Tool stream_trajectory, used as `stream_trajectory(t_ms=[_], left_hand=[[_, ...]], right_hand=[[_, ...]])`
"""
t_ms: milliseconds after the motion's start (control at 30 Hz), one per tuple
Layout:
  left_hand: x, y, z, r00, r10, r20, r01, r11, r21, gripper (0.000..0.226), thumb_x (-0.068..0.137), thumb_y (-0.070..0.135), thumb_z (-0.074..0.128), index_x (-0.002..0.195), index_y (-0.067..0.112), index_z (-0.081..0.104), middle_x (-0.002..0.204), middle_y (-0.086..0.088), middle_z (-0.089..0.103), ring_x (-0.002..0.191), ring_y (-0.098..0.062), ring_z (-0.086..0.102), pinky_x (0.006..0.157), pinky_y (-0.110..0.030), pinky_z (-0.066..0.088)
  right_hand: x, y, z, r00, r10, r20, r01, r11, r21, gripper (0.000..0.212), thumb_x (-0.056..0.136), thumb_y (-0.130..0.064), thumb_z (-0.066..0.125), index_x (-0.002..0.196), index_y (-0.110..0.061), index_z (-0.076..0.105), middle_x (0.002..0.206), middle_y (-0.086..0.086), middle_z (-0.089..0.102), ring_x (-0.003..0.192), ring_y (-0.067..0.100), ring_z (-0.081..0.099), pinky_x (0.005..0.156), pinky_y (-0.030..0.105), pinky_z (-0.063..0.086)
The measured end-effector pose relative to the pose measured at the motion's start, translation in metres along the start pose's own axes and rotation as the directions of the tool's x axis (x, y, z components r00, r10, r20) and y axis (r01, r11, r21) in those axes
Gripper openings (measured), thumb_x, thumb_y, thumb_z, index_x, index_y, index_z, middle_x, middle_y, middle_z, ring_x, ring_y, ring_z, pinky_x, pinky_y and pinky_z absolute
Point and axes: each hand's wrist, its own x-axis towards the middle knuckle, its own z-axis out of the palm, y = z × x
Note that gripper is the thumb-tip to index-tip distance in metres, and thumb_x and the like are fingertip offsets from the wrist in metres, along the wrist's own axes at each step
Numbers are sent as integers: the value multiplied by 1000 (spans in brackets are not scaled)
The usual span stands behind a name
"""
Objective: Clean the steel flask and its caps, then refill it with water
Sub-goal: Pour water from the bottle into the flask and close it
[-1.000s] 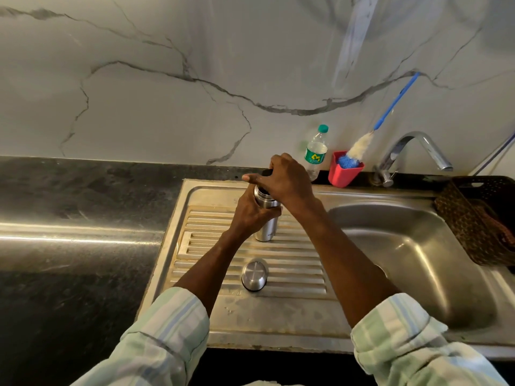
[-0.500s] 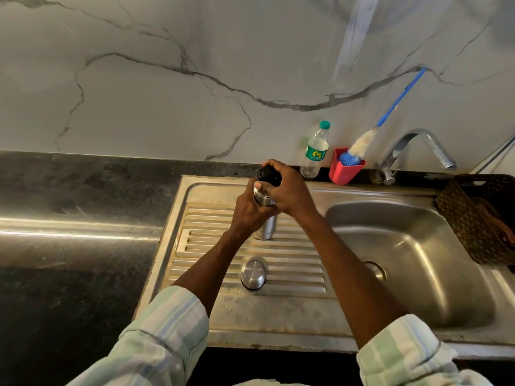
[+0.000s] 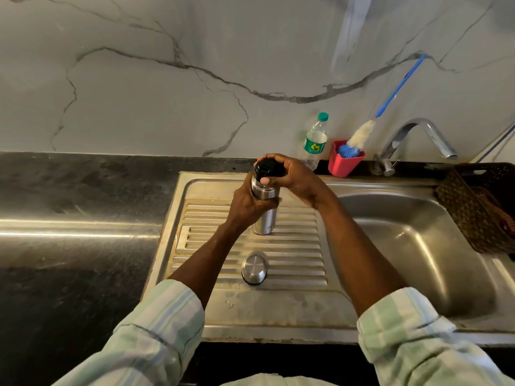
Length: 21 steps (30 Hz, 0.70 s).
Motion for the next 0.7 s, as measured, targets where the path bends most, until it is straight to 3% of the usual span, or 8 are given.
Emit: stream_trajectory(t_ms=[100, 200, 233, 300, 433, 567, 633, 700], left_hand=[[-4, -1, 2, 998, 45, -35, -46, 999, -23, 70, 69, 17, 87, 128, 23, 50, 107, 6, 69, 93, -8, 69, 80, -30, 59], [-11, 2, 8, 993, 105, -62, -108, 992, -60, 59, 76, 30, 79, 127, 18, 51, 102, 12, 68, 90, -2, 69, 75, -26, 58], [-14, 5, 9, 992, 101, -72, -106, 992, -73, 59, 78, 39, 71, 127, 15, 51, 101, 14, 67, 90, 1, 68, 75, -23, 57], [-15, 9, 9, 991, 102, -90, -109, 991, -76, 65, 81, 51, 58, 129, 8, 50, 101, 14, 65, 90, 4, 67, 76, -22, 57], [-16, 8, 8, 992, 106, -63, -108, 994, -23, 58, 88, 42, 57, 132, 5, 48, 100, 13, 65, 87, 5, 66, 76, -23, 58], [-12, 2, 3, 996, 89, -23, -87, 992, 96, 59, 87, 31, 71, 134, 11, 42, 106, -2, 67, 89, -11, 68, 76, -42, 61], [-12, 2, 1, 997, 81, 12, -82, 993, 87, 72, 81, 33, 80, 137, 16, 38, 115, -4, 65, 97, -20, 68, 78, -38, 60], [-16, 2, -1, 997, 52, 49, -54, 998, 36, 84, 75, 32, 85, 142, 21, 34, 125, 1, 60, 106, -13, 63, 82, -23, 54]], right_hand=[[-9, 6, 22, 976, -43, -213, 14, 991, -134, 53, 82, -20, 77, 130, -18, 55, 116, -2, 64, 104, 6, 57, 95, 23, 49], [-13, 15, 54, 879, -129, -459, 13, 969, -248, 60, 86, -28, 73, 138, -14, 47, 128, 4, 60, 113, 10, 53, 82, 1, 41], [-12, 17, 64, 841, -136, -524, 7, 970, -241, 62, 87, -31, 72, 140, -13, 45, 131, 6, 59, 117, 14, 55, 85, 3, 44], [-9, 21, 77, 783, -139, -606, 4, 976, -218, 66, 88, -35, 70, 143, -13, 42, 136, 9, 56, 124, 22, 54, 97, 22, 50], [-10, 26, 81, 771, -169, -614, 24, 971, -237, 71, 89, -39, 67, 147, -12, 37, 141, 11, 51, 129, 24, 51, 101, 30, 49], [-11, 26, 66, 841, -145, -521, 31, 975, -221, 70, 89, -39, 67, 147, -14, 36, 143, 9, 50, 131, 22, 48, 97, 18, 43], [-16, 26, 58, 831, -125, -542, 37, 985, -171, 66, 90, -42, 65, 145, -14, 40, 143, 6, 51, 130, 18, 47, 97, 17, 39], [-29, 35, 58, 756, -93, -648, 50, 995, -85, 54, 92, -43, 62, 136, -14, 49, 135, 4, 56, 123, 15, 52, 97, 22, 41]])
